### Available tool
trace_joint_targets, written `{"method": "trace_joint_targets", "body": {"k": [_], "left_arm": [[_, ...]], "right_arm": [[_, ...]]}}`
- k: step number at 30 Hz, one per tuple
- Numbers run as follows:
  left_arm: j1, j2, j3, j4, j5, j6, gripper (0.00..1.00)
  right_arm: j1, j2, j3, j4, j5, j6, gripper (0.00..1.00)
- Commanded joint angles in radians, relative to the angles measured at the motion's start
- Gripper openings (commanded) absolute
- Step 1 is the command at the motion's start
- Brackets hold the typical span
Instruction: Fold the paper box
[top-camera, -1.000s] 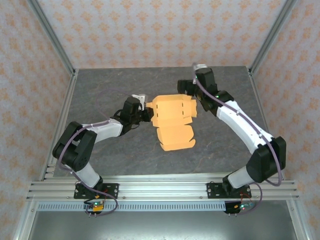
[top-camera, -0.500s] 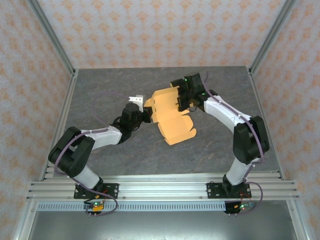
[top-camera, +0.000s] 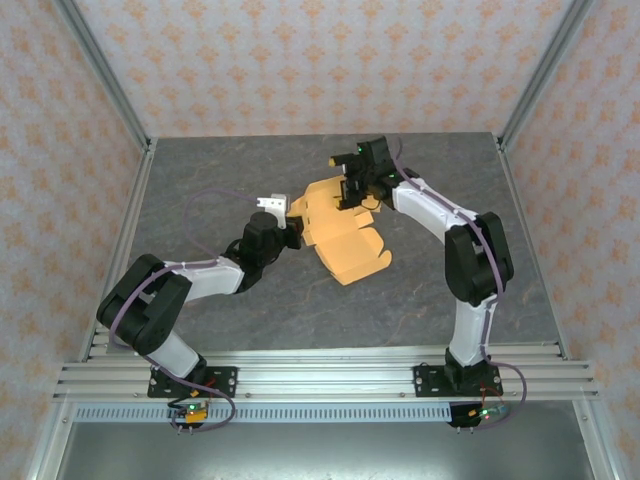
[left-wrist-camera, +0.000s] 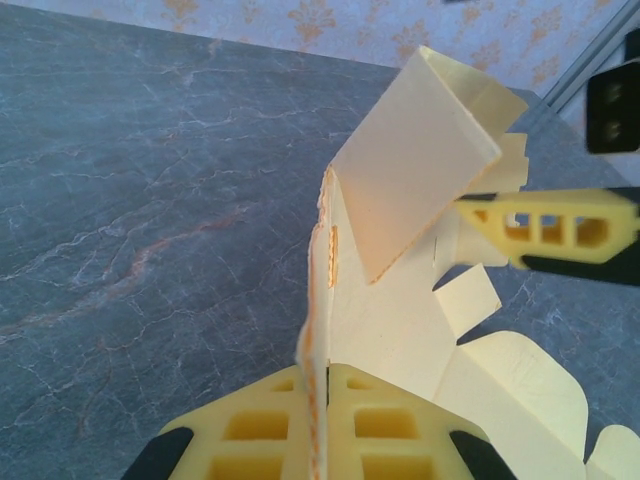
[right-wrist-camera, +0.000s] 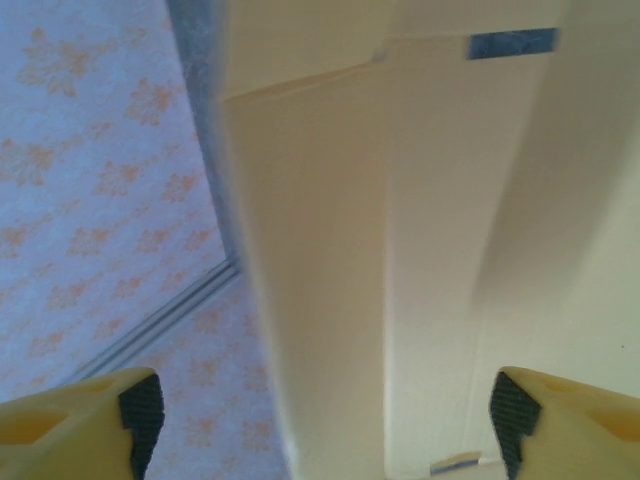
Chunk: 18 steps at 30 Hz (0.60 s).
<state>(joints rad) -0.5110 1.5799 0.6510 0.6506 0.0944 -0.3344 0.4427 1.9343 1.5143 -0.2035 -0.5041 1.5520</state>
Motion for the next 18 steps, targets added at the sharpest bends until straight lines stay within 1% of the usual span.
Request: {"method": "trace_joint_targets", "body": {"k": [1,3,5,6,8,9,11,13,14,16,17,18], "left_arm": [[-0.009,-0.021,-0.007,0.054,-0.028,0.036,0.0],[-0.009,-0.016,-0.009,0.057,-0.037,0.038,0.0],[-0.009,-0.013,-0.01,0.054,-0.059,0.024,0.0],[-0.009,-0.013,-0.008,0.047,-0.066,0.017,0.0],[-0.009,-0.012,-0.006,0.033,-0.074,0.012,0.07],[-0.009,-0.011,-0.007,0.026,-0.087,0.009,0.12],[-0.004,-0.004,-0.011,0.008,-0.12,-0.014,0.23],[0.008,-0.001,-0.019,0.003,-0.094,-0.029,0.3],[0.013,-0.004,-0.028,0.011,-0.072,-0.03,0.36],[0.013,-0.023,-0.058,0.035,-0.054,-0.023,0.45],[0.016,-0.035,-0.068,0.035,-0.05,-0.022,0.5],[0.021,-0.047,-0.075,0.024,-0.046,-0.026,0.53]], "right_arm": [[0.009,0.006,0.031,-0.011,-0.002,0.016,0.67],[0.007,0.003,0.03,-0.02,0.019,0.008,0.46],[0.009,0.0,0.035,-0.039,0.028,0.001,0.35],[0.009,-0.005,0.035,-0.041,0.033,-0.006,0.31],[0.009,-0.011,0.026,-0.041,0.046,-0.015,0.21],[0.009,-0.015,0.02,-0.038,0.053,-0.022,0.17],[0.007,-0.016,0.013,-0.03,0.063,-0.034,0.15],[0.008,-0.019,-0.003,0.003,0.068,-0.064,0.14],[0.007,-0.02,-0.019,0.035,0.065,-0.086,0.14],[0.004,-0.025,-0.068,0.134,0.041,-0.118,0.11],[0.001,-0.032,-0.116,0.233,0.025,-0.128,0.09],[0.0,-0.042,-0.166,0.339,0.023,-0.128,0.09]]}}
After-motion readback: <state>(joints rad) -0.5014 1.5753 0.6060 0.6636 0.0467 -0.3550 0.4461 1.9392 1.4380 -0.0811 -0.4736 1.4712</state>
